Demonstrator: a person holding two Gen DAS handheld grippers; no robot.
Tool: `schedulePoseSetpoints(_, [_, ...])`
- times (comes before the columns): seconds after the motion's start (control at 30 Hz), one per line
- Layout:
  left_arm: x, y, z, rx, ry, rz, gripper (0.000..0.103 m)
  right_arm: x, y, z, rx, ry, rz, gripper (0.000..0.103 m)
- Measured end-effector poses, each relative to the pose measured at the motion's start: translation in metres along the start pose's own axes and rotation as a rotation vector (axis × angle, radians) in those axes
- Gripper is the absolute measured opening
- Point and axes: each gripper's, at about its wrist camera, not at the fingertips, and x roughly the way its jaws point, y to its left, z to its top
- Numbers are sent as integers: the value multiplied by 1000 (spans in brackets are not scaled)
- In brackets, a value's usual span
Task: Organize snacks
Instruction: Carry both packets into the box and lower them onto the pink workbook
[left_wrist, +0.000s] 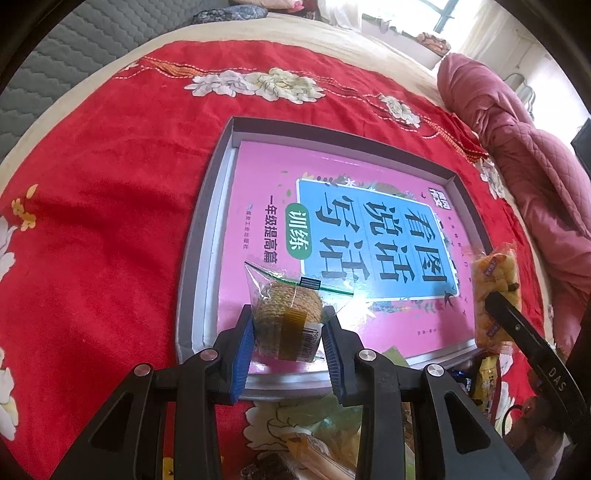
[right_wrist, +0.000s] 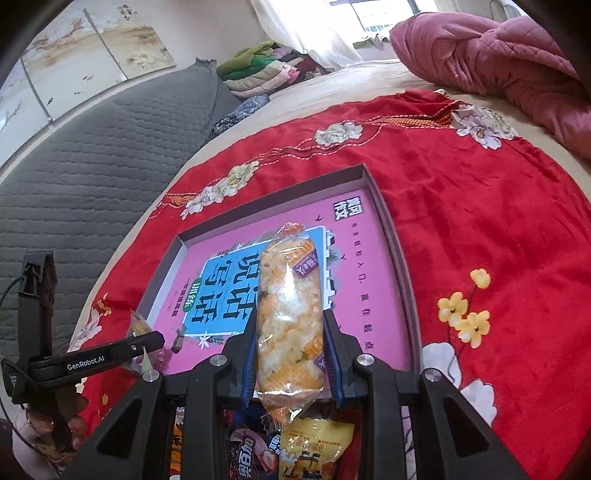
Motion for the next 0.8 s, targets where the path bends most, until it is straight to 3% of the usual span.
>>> schedulePoseSetpoints(0.17, [2,1,-1,-2,12,3,36,8,-1,-1,38,24,52,31])
schedulePoseSetpoints(0.57, [5,3,0,-10,20,15,36,17,8,-4,-58,45,-63,31])
schedulePoseSetpoints(0.8, [8,6,0,-20,36,19,36,16,1,-2,-37,47,-95,31])
